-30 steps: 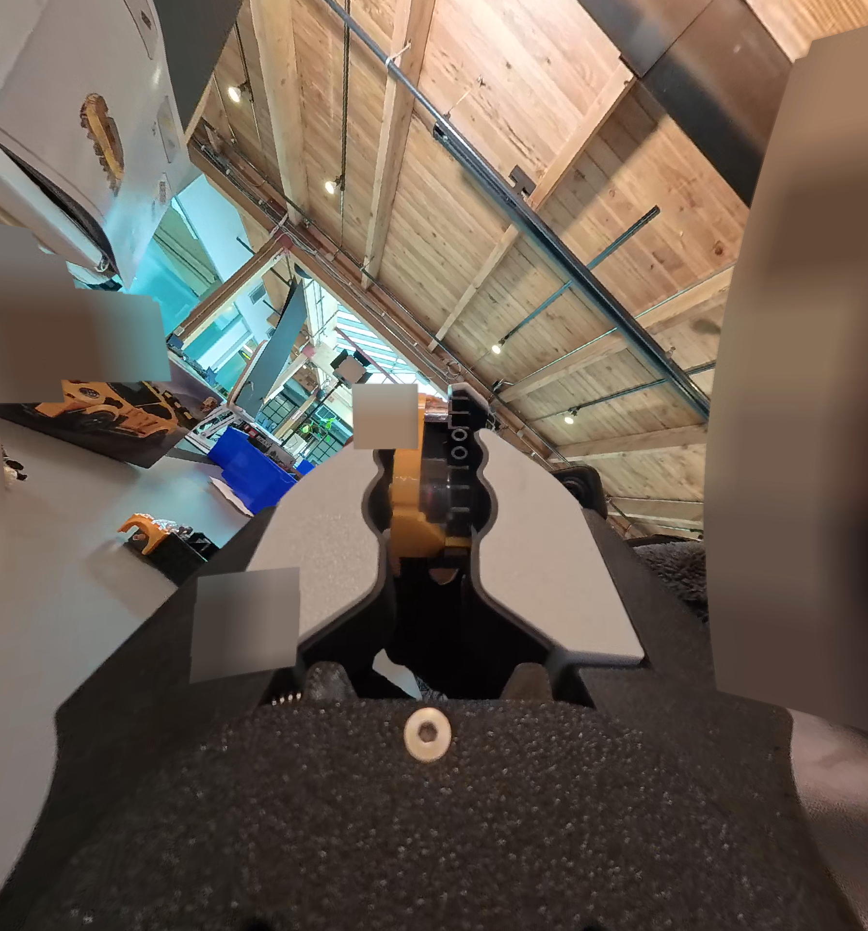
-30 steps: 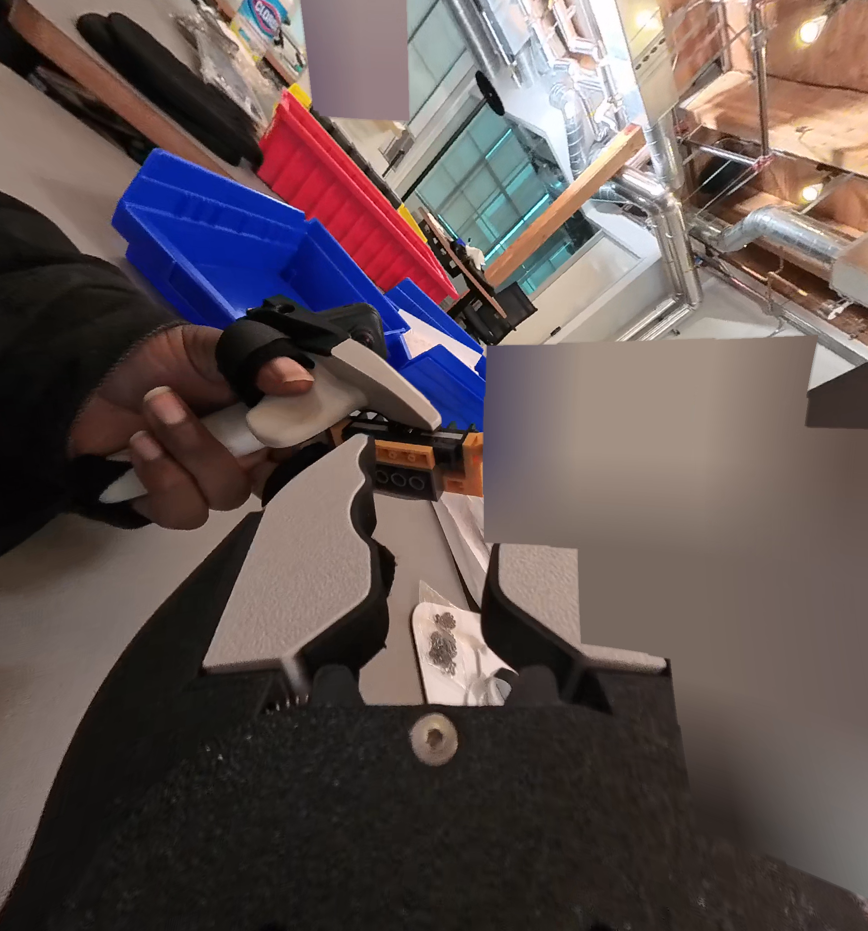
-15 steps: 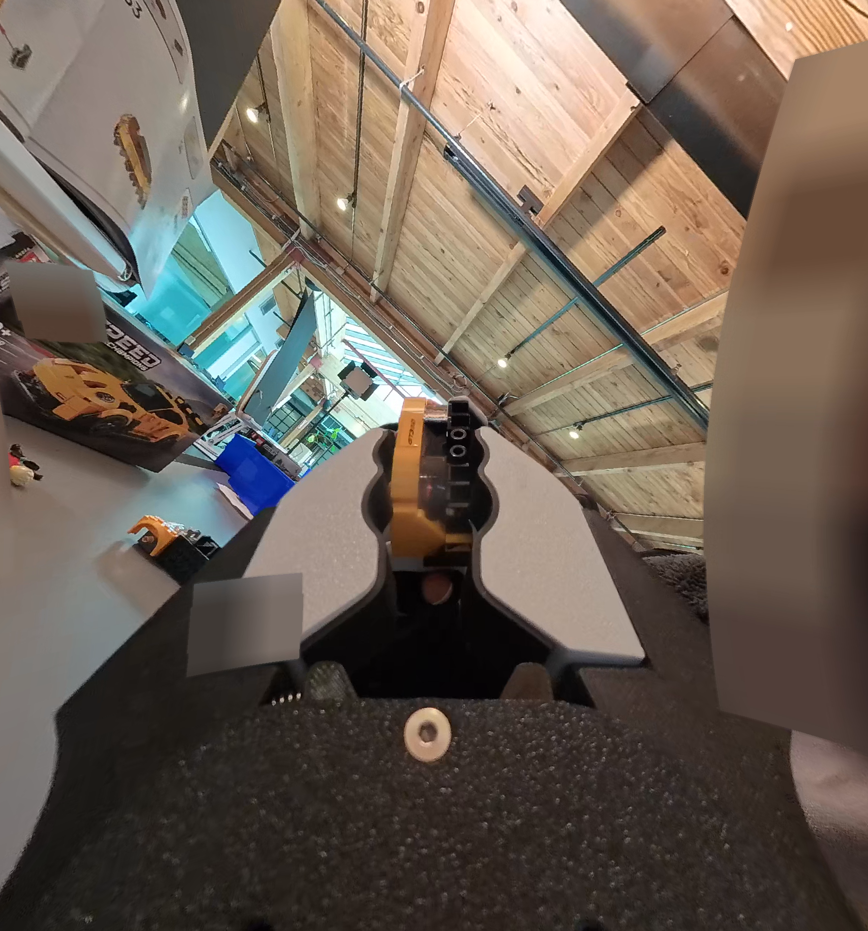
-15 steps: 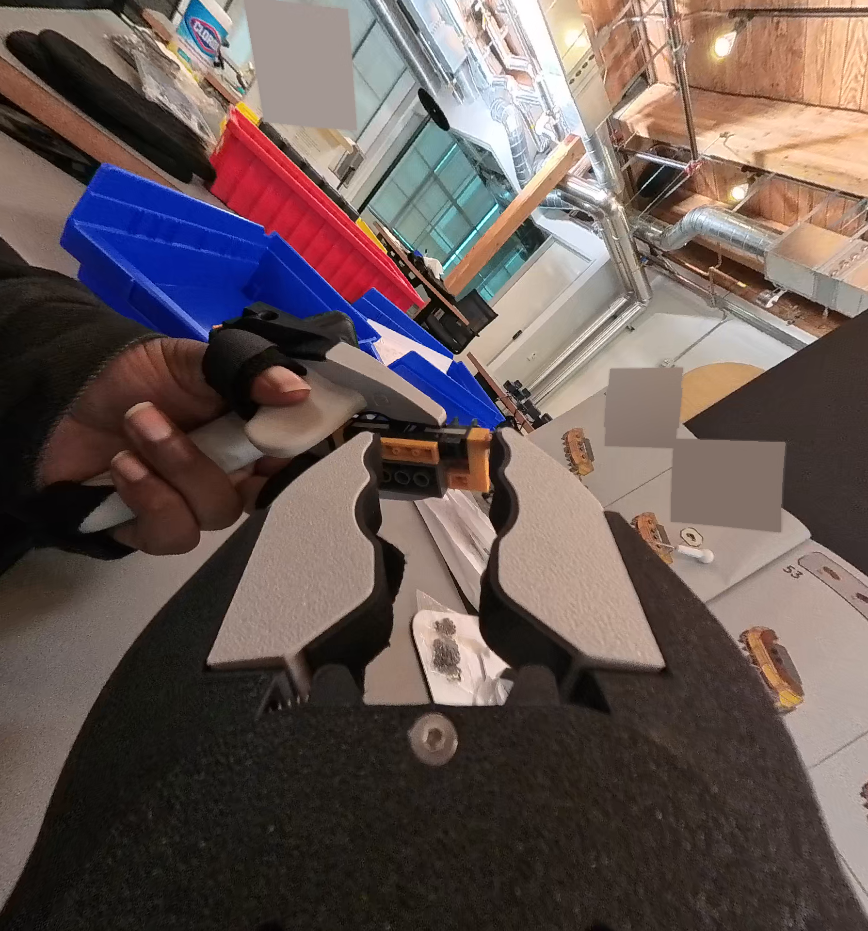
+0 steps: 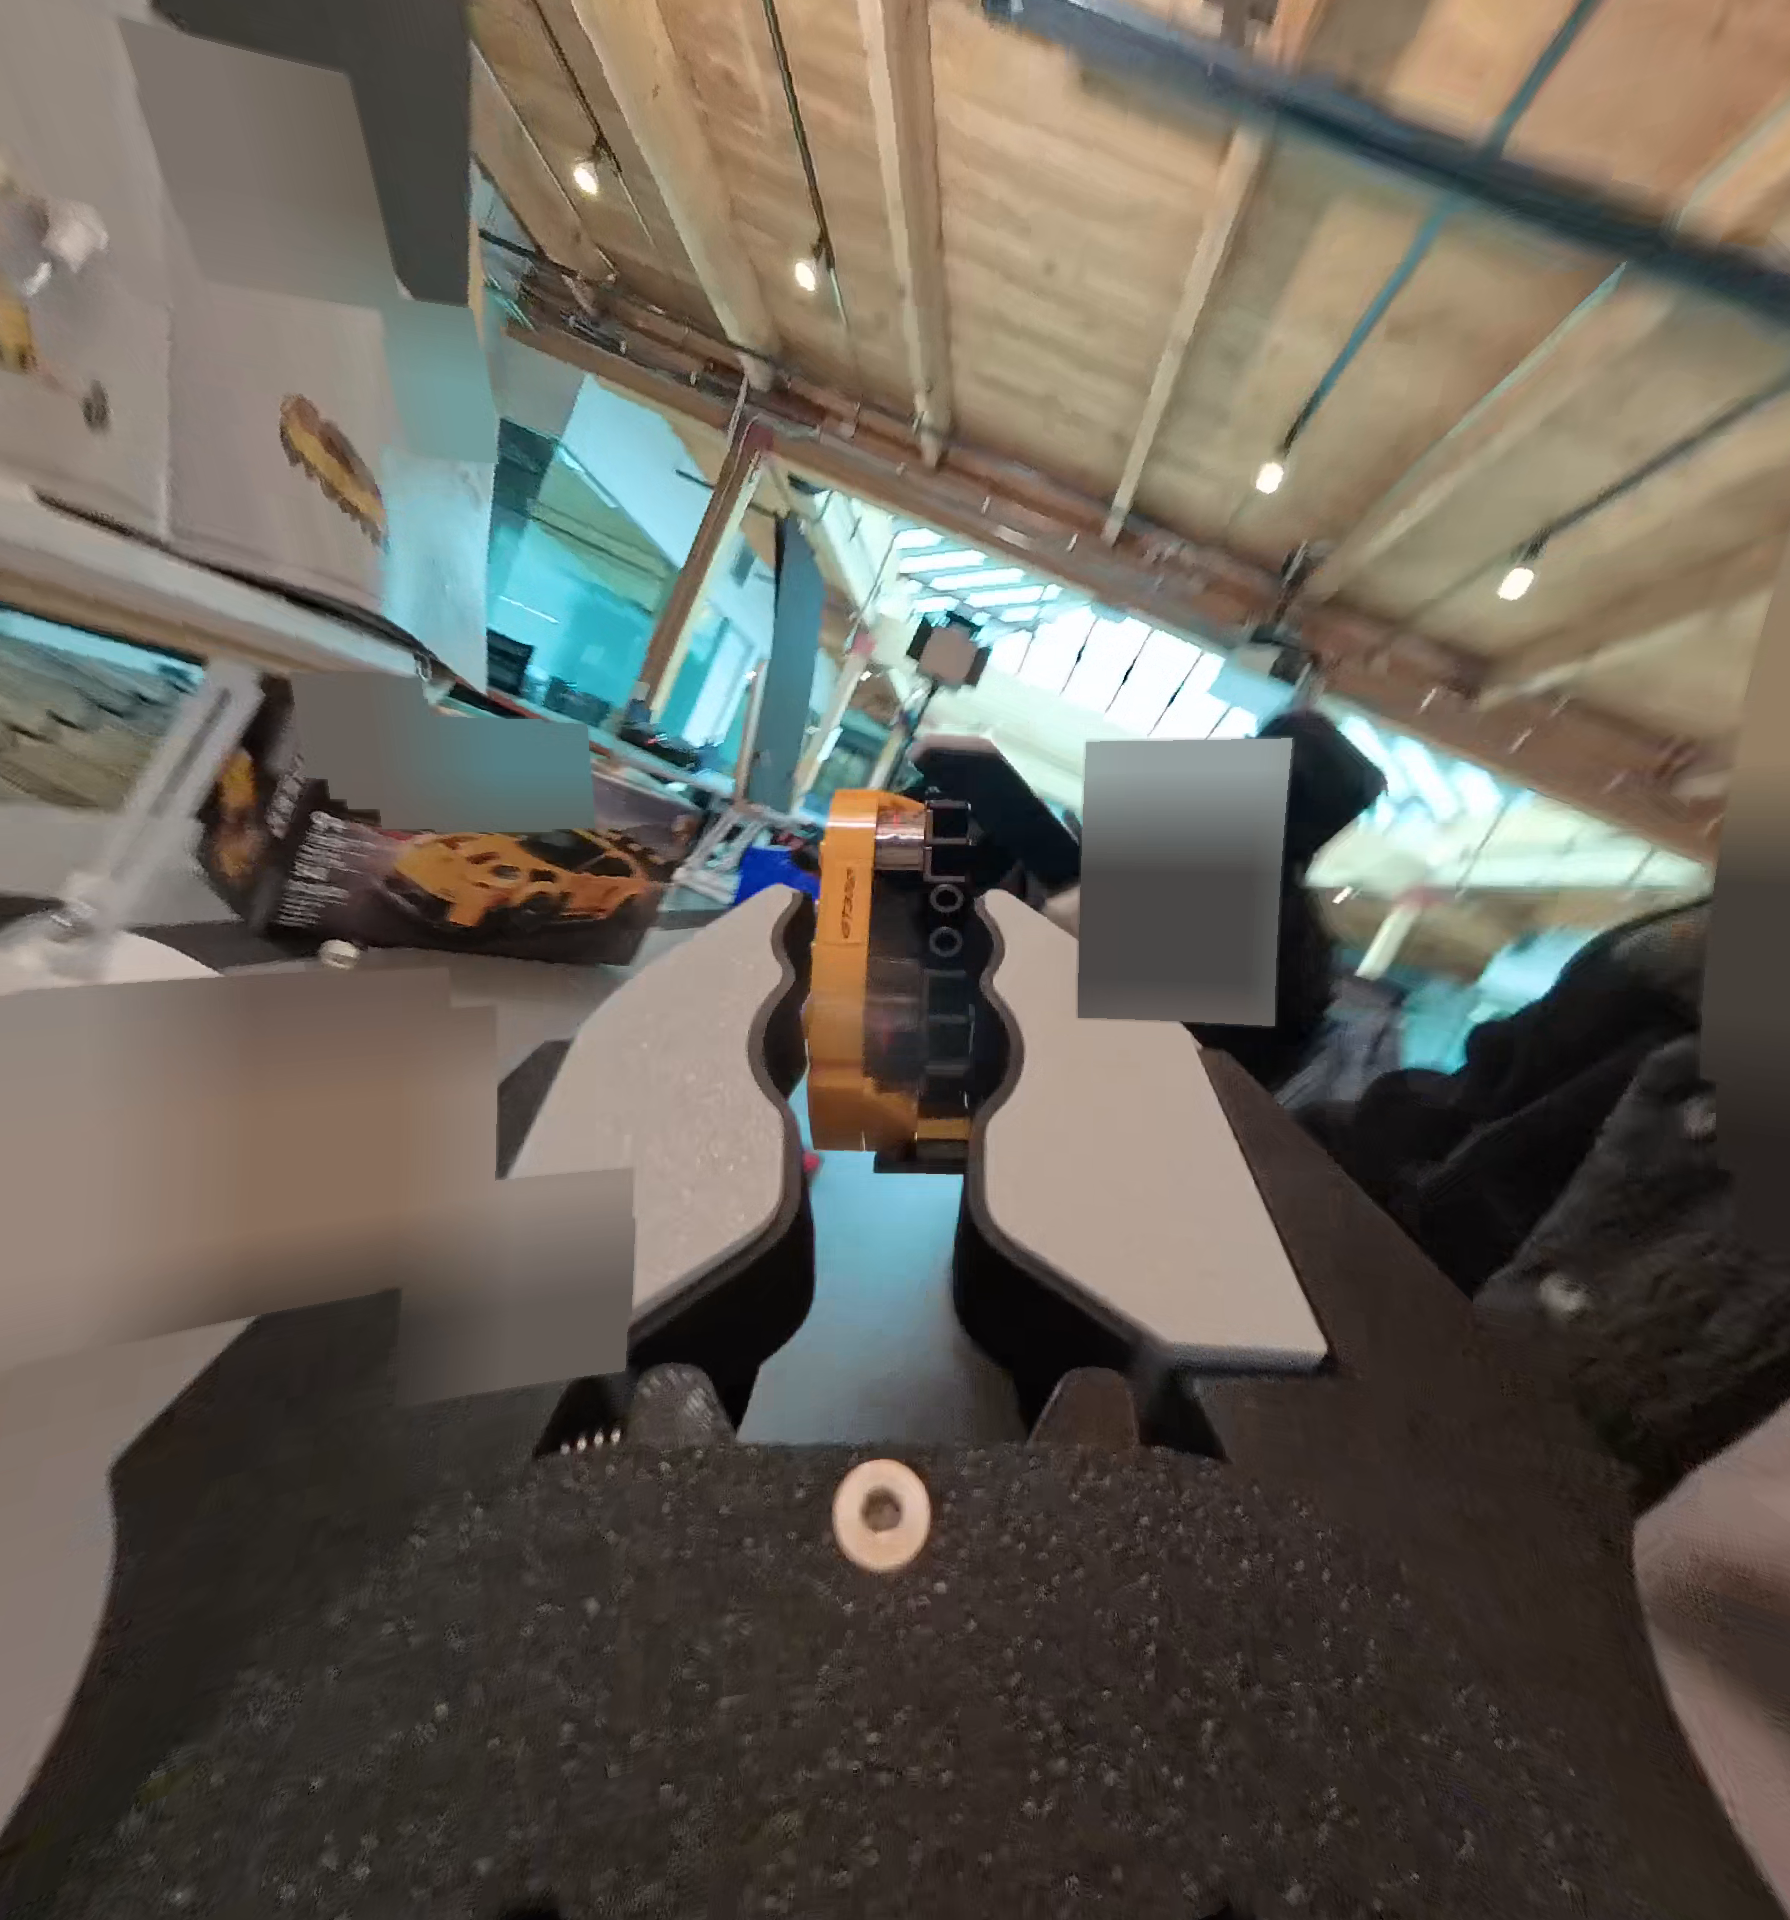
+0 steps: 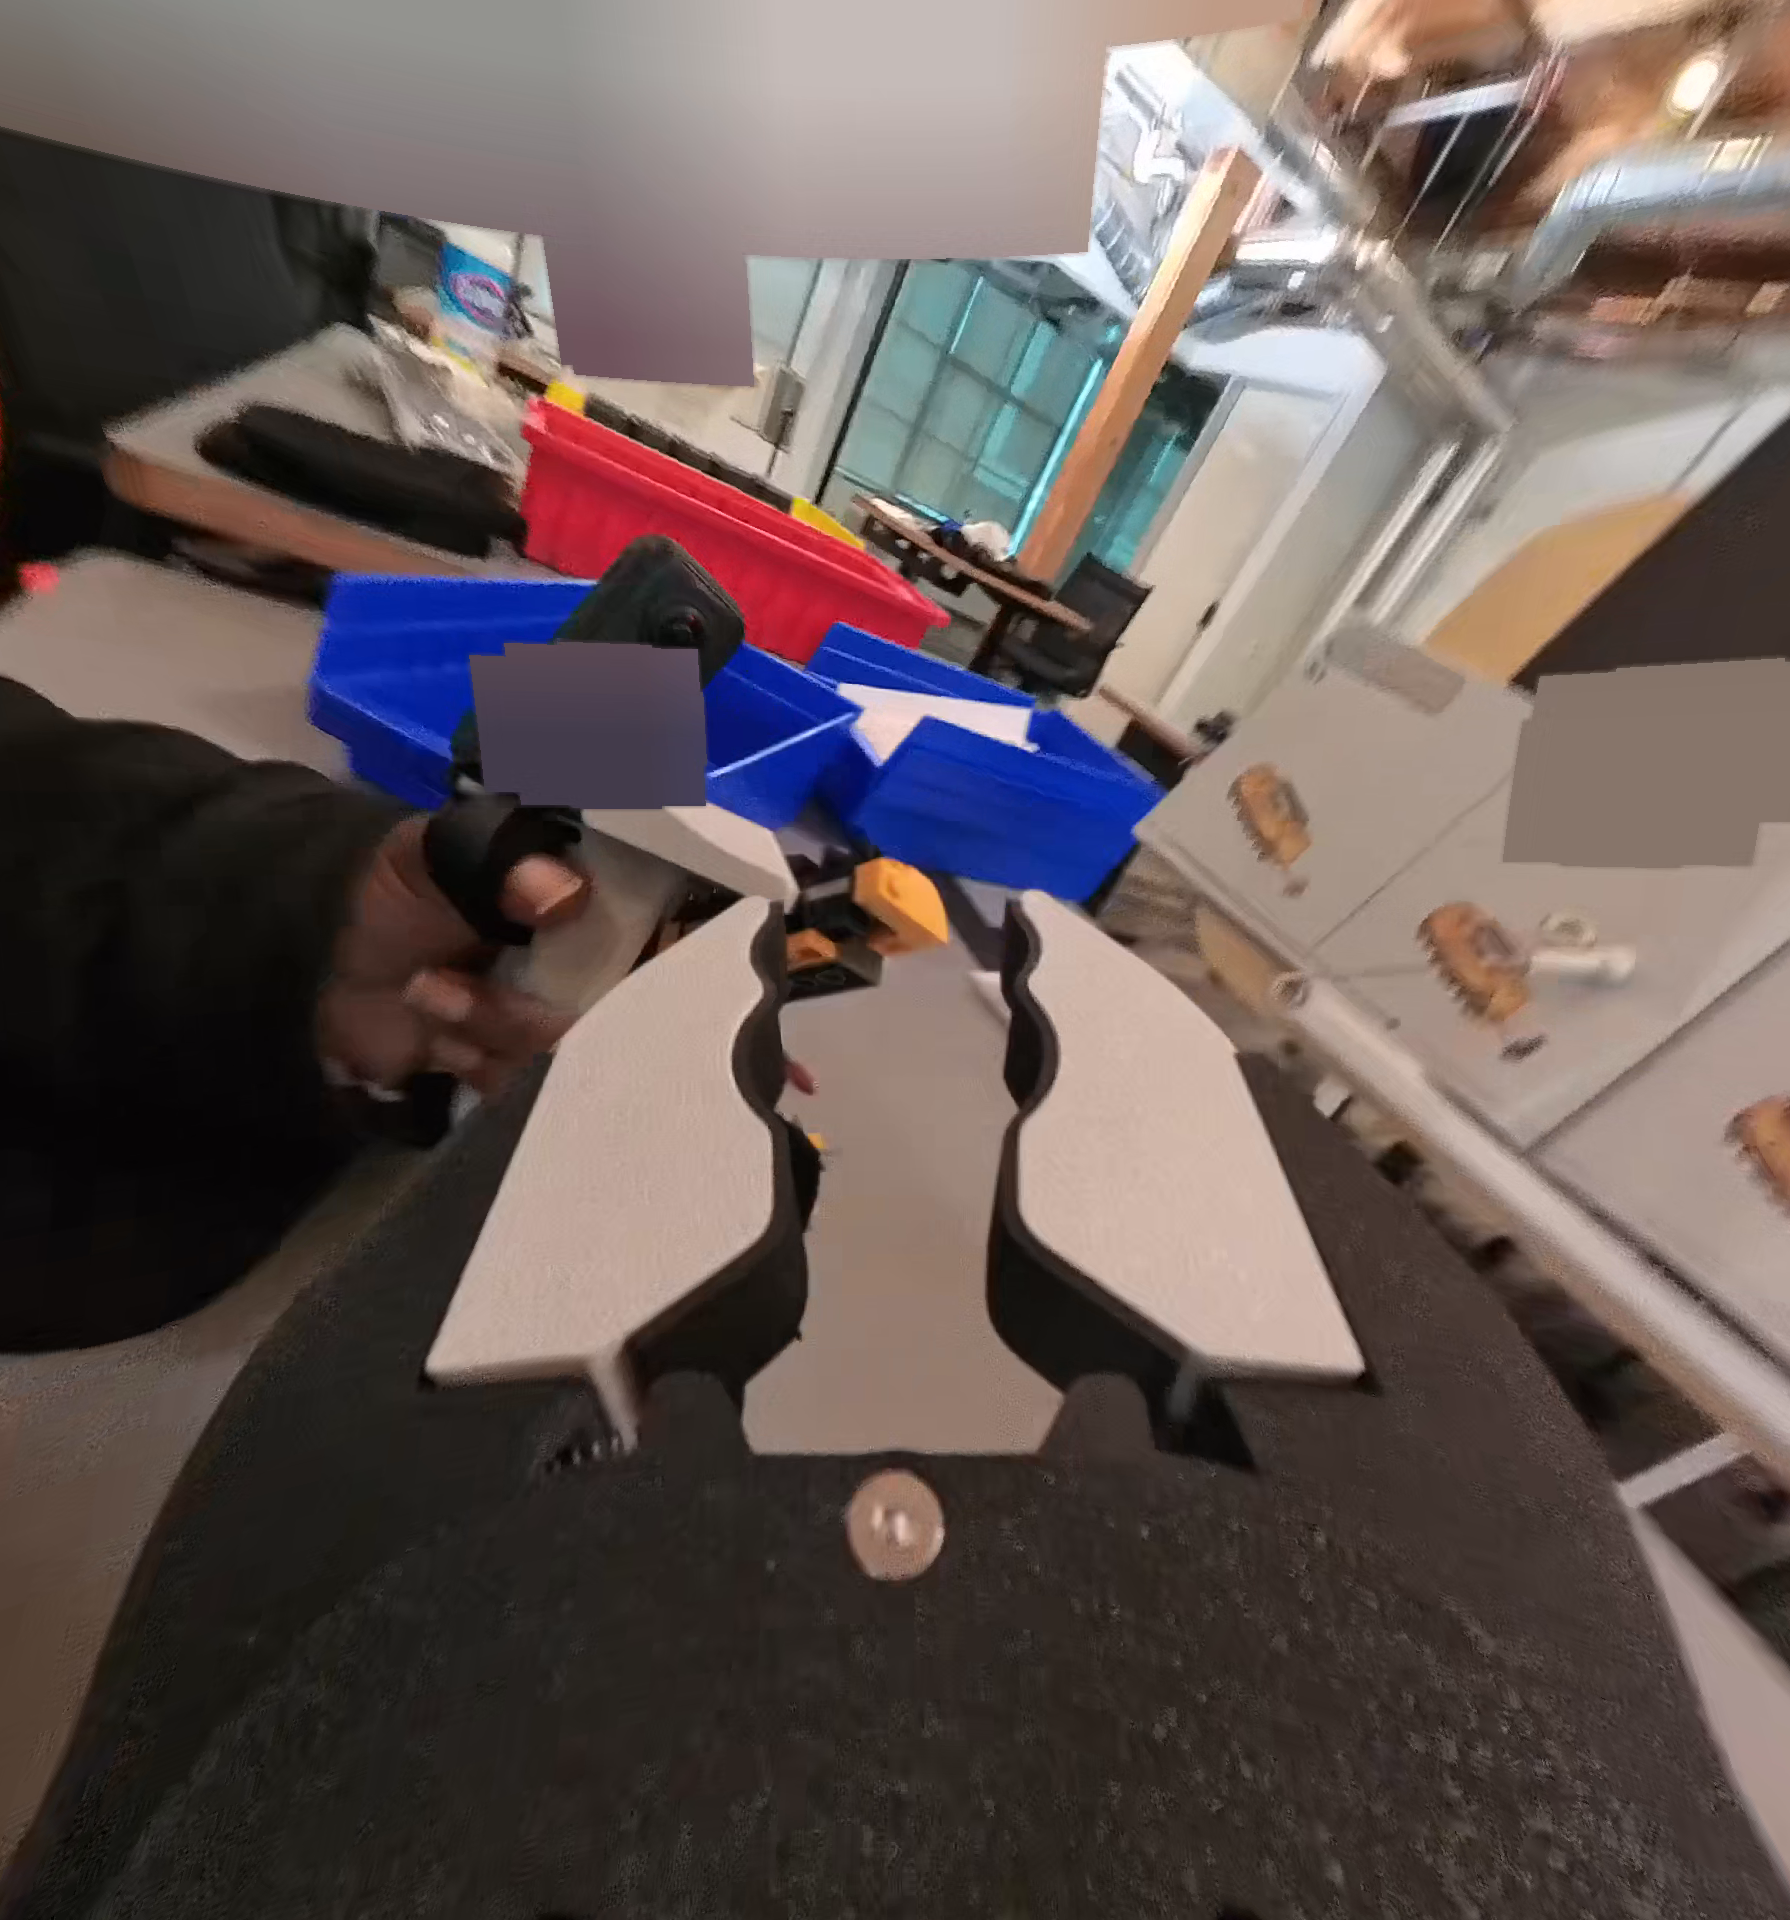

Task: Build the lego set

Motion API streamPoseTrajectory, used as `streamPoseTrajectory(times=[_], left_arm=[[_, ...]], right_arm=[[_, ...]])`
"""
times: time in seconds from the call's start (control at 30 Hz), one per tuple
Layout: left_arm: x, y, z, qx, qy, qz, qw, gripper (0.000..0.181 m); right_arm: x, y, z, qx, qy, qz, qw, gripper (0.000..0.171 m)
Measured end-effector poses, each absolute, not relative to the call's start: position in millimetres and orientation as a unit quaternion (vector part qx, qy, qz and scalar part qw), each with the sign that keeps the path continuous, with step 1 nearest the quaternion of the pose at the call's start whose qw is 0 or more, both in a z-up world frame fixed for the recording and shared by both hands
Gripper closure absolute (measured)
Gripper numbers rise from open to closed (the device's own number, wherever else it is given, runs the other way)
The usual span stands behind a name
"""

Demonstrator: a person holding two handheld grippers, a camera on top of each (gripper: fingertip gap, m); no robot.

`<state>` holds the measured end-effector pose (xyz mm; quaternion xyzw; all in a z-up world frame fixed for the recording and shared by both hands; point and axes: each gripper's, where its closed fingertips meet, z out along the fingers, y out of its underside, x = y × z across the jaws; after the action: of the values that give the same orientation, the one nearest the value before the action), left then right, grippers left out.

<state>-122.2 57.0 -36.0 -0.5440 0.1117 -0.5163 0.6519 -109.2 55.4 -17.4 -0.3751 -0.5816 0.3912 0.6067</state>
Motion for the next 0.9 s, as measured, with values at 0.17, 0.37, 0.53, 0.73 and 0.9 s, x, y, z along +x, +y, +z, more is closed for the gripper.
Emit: streamPoseTrajectory(times=[0.17, 0.37, 0.53, 0.73, 0.9], left_arm=[[-98, 48, -45, -0.564, 0.237, -0.404, 0.68, 0.154], [-66, 37, -66, -0.567, 0.361, -0.305, 0.674, 0.153], [-55, 33, -79, -0.565, 0.416, -0.258, 0.664, 0.153], [-54, 37, -86, -0.573, 0.432, -0.208, 0.665, 0.152], [-56, 38, -85, -0.574, 0.432, -0.192, 0.669, 0.151]], right_arm=[[-85, 52, -38, -0.424, -0.603, 0.488, 0.468, 0.137], [-67, 35, -64, -0.396, -0.654, 0.484, 0.425, 0.133], [-59, 29, -75, -0.382, -0.669, 0.482, 0.417, 0.145], [-56, 33, -82, -0.367, -0.655, 0.499, 0.433, 0.145], [-54, 35, -79, -0.351, -0.646, 0.509, 0.447, 0.145]])
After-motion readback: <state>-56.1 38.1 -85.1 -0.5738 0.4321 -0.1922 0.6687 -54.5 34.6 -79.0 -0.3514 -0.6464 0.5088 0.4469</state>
